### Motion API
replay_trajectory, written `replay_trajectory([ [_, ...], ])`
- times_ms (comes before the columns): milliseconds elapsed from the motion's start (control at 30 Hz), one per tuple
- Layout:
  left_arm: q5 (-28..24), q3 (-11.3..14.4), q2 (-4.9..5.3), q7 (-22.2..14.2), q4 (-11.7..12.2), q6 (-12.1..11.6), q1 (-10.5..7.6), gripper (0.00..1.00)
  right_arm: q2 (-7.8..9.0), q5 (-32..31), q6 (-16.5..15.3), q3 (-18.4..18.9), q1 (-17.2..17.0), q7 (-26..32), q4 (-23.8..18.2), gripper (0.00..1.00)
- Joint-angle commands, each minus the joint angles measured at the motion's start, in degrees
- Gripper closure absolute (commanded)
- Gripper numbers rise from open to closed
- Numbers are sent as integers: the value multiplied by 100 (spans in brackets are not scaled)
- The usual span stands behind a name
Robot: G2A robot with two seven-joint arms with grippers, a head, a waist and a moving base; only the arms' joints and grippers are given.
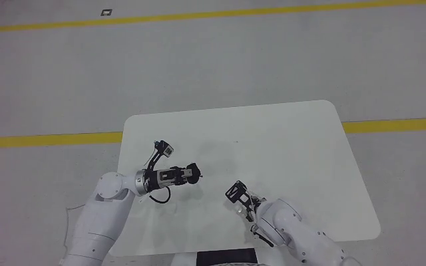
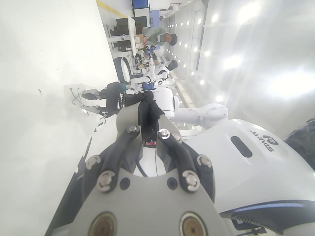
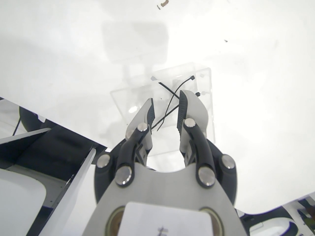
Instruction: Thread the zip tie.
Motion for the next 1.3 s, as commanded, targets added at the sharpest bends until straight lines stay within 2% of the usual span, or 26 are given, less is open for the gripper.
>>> replay_trajectory([
  [0,0,0,0,0,0,0,0,100,-13,13,-10,-22,30,34,36,83],
  [433,0,0,0,0,0,0,0,100,-97,91,43,-79,204,219,252,88],
  [600,0,0,0,0,0,0,0,100,-122,90,44,-94,236,250,316,94],
  [667,0,0,0,0,0,0,0,100,-127,65,34,-101,236,225,301,100],
  [800,0,0,0,0,0,0,0,100,-133,-24,50,-107,200,251,242,93],
  [933,0,0,0,0,0,0,0,100,-140,-76,83,-79,177,291,203,92],
  [1067,0,0,0,0,0,0,0,100,-148,-179,136,-67,153,309,182,84],
  [1267,0,0,0,0,0,0,0,100,-182,-395,241,-131,157,362,211,85],
])
